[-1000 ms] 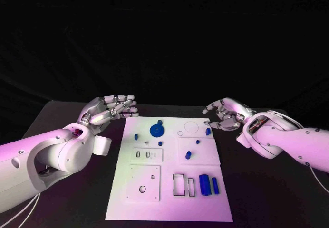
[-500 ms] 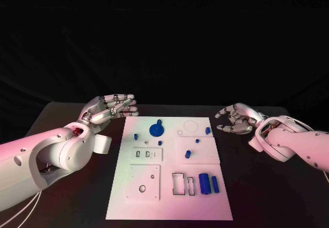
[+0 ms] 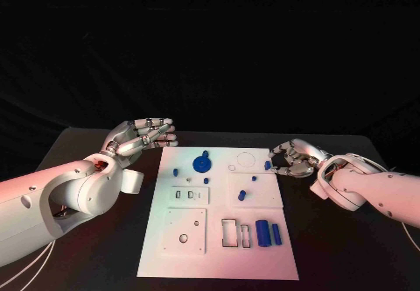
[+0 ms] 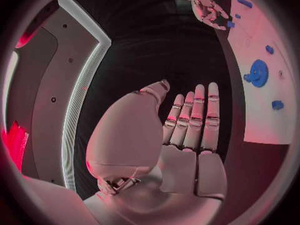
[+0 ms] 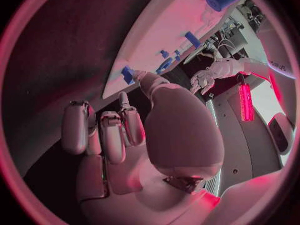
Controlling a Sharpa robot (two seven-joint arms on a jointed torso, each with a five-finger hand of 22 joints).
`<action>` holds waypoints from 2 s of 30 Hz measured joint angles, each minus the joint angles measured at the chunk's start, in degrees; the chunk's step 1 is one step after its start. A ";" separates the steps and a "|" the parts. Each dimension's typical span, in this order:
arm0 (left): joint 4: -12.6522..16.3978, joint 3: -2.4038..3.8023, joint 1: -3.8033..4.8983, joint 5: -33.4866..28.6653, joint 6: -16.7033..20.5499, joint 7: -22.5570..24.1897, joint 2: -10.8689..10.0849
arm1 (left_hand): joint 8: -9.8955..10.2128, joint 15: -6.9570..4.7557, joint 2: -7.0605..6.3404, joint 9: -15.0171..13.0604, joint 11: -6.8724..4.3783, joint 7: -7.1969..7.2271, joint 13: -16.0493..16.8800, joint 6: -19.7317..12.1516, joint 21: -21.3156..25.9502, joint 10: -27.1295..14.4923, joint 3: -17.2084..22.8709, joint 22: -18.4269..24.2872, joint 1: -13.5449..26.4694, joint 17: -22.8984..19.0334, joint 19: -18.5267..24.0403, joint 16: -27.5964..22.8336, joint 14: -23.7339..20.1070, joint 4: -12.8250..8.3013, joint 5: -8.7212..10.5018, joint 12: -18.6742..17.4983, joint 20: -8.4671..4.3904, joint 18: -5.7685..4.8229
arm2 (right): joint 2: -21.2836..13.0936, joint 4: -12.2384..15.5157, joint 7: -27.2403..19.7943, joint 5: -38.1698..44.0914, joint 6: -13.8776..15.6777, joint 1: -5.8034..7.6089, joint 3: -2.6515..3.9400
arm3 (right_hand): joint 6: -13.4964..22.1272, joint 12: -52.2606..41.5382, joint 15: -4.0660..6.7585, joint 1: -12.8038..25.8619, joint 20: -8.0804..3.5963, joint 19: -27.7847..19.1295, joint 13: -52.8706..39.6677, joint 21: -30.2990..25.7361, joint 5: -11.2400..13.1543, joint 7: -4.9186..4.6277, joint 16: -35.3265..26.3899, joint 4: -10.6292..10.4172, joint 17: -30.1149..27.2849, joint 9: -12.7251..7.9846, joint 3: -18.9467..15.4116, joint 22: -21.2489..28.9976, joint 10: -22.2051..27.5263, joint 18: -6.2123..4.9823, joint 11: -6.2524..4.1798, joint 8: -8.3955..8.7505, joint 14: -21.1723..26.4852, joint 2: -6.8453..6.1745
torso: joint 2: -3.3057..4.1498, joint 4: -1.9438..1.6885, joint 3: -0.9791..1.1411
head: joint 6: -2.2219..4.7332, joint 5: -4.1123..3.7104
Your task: Assemble the parts on the task board
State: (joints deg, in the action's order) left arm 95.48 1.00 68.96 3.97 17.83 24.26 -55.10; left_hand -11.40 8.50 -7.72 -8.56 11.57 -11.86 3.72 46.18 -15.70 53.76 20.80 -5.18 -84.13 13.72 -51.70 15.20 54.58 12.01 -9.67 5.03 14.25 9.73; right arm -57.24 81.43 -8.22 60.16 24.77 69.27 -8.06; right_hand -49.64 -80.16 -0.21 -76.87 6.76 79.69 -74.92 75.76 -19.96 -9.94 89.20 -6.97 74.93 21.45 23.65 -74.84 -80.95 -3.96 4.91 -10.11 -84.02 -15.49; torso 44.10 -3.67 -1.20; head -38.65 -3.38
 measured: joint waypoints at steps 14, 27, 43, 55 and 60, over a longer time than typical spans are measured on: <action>-0.04 0.00 -0.01 -0.01 -0.07 0.01 -0.01 | 0.00 0.00 0.00 0.00 0.00 0.00 0.00 0.00 0.00 0.00 0.00 0.00 0.00 -0.01 0.00 0.02 0.00 0.00 0.00 0.00 0.00 0.00 | 1.10 -0.26 0.04 -0.04 -0.22 -0.57 0.00 | -1.12 -0.69 0.00 -0.53 -0.14 0.14 0.01 0.23 0.00 0.30 0.00 0.16 -0.01 0.29 -0.16 -0.10 -0.63 0.00 -0.20 -0.22 0.00 0.53 | -0.01 0.12 -0.10 | -0.25 0.29; -0.07 0.00 -0.01 -0.01 -0.09 0.01 -0.07 | 0.00 0.00 0.00 0.00 0.00 0.00 0.00 0.00 0.00 0.00 0.00 -0.01 0.00 -0.02 0.00 0.02 0.00 0.00 0.00 0.00 0.00 0.00 | 1.62 -0.71 0.13 -0.05 -0.22 -0.71 0.00 | -3.51 -1.21 0.00 -0.49 -0.43 0.43 0.01 0.69 0.00 0.84 0.00 0.49 -0.01 0.70 0.50 -0.09 -1.05 0.00 -0.62 -1.21 0.00 1.17 | -0.03 0.11 -0.14 | -0.25 0.39; -0.02 0.00 -0.01 -0.01 -0.11 0.00 -0.18 | 0.00 0.00 0.00 0.00 0.00 0.00 0.00 0.00 0.00 0.00 0.00 -0.01 0.00 -0.02 0.00 0.03 0.00 0.00 0.00 0.00 0.00 0.00 | 2.18 -1.26 0.70 -0.04 0.20 -0.80 0.00 | -4.27 -1.44 0.01 -0.42 -0.84 0.85 0.02 0.90 0.23 1.20 0.00 0.65 -0.02 0.88 1.29 -0.07 -1.45 0.00 -1.02 -1.63 -0.01 2.15 | -0.03 0.09 -0.19 | -0.24 0.35; 0.01 0.00 -0.02 -0.01 -0.13 -0.01 -0.26 | 0.00 0.00 0.00 0.00 0.00 0.00 0.00 0.00 0.00 0.00 0.00 -0.01 0.00 -0.03 0.00 0.03 0.00 0.00 0.00 0.00 0.00 0.00 | 2.29 -1.41 1.44 0.06 1.00 -0.82 0.01 | -5.30 -1.44 0.44 -0.72 -1.18 1.19 -0.03 1.11 5.76 1.81 0.00 1.57 -0.02 1.27 4.04 -0.06 -1.66 0.00 -1.24 -2.55 -0.01 4.11 | -0.02 0.12 -0.16 | -0.26 0.40; 0.02 0.00 -0.02 -0.01 -0.13 -0.01 -0.29 | 0.00 0.00 0.00 0.00 0.00 0.00 0.00 0.00 0.00 0.00 0.00 -0.01 0.00 -0.03 0.00 0.03 0.00 0.00 0.00 0.00 0.00 0.00 | 2.37 -1.40 1.52 0.08 1.32 -0.83 0.01 | -5.83 -1.73 0.44 -0.48 -1.24 1.24 -0.02 1.24 7.12 1.89 0.00 1.83 -0.02 1.40 4.90 -0.06 -1.86 0.00 -1.44 -2.97 -0.01 4.34 | -0.01 0.14 -0.15 | -0.29 0.39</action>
State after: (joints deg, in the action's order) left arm 95.50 1.00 68.94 3.96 17.69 24.25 -55.38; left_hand -11.40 8.50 -7.71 -8.56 11.57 -11.86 3.72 46.18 -15.71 53.76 20.80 -5.19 -84.13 13.69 -51.70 15.23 54.58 12.01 -9.67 5.03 14.25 9.73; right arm -54.88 80.04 -6.70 60.24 26.09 68.44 -8.05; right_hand -55.47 -81.89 0.23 -77.36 5.53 80.94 -74.95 77.00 -12.84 -8.05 89.20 -5.13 74.91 22.85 28.55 -74.90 -82.81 -3.96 3.47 -13.08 -84.03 -11.14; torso 44.09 -3.53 -1.36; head -38.94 -2.99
